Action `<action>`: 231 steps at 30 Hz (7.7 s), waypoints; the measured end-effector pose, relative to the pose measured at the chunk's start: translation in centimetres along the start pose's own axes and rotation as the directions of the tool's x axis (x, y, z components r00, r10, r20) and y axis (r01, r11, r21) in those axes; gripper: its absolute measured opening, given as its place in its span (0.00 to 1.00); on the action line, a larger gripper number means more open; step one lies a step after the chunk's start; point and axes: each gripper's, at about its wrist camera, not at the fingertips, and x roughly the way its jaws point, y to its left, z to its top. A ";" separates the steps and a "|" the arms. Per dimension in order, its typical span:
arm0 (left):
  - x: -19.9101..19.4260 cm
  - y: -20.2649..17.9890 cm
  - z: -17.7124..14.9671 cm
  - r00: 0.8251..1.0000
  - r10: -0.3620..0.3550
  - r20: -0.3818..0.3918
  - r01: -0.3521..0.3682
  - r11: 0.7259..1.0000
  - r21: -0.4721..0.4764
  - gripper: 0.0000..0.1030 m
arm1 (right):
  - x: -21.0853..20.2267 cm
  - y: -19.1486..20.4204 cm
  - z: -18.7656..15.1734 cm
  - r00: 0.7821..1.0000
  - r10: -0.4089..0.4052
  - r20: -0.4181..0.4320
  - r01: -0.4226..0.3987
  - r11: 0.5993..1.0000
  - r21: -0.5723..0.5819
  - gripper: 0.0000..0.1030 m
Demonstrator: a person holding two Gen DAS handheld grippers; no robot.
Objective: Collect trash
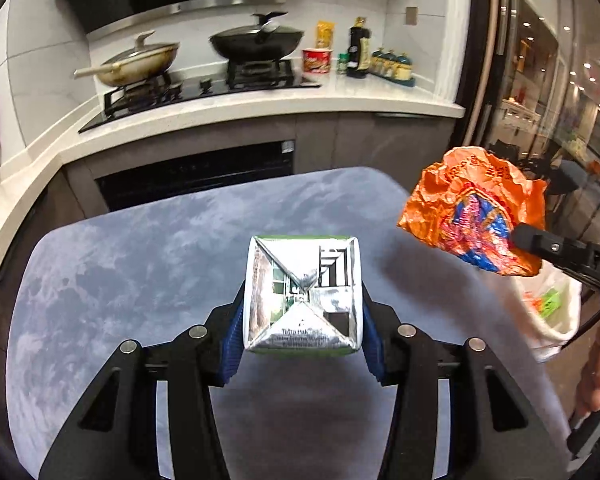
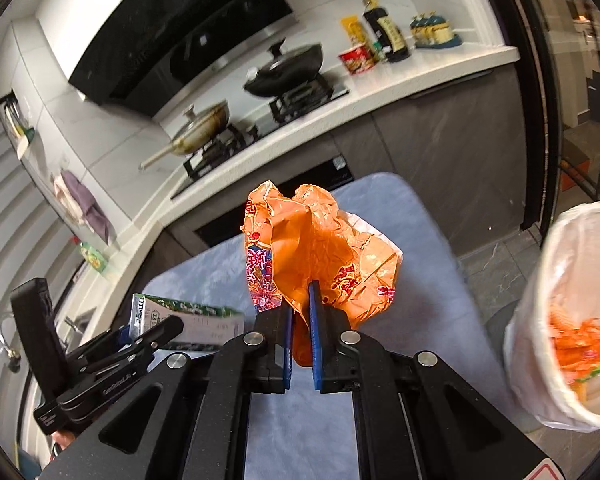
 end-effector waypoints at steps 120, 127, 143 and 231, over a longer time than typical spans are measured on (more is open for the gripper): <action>-7.5 -27.6 -1.2 0.999 -0.023 0.035 0.021 0.997 0.074 0.92 | -22.8 -13.7 -2.8 0.925 -0.353 0.141 0.359 0.933 -0.014 0.81; -8.1 -27.1 -2.8 1.000 0.017 0.009 -0.017 0.998 0.057 0.93 | -23.3 -13.1 -4.0 0.923 -0.366 0.119 0.374 0.926 -0.046 0.82; -8.0 -27.0 -6.4 0.995 0.075 -0.068 -0.073 0.997 0.039 0.93 | -23.3 -12.6 -6.5 0.909 -0.415 0.034 0.416 0.901 -0.125 0.94; -8.3 -27.3 -6.8 0.983 0.178 -0.041 -0.179 0.984 -0.027 0.93 | -22.4 -13.4 -6.0 0.904 -0.428 0.025 0.426 0.892 -0.152 0.94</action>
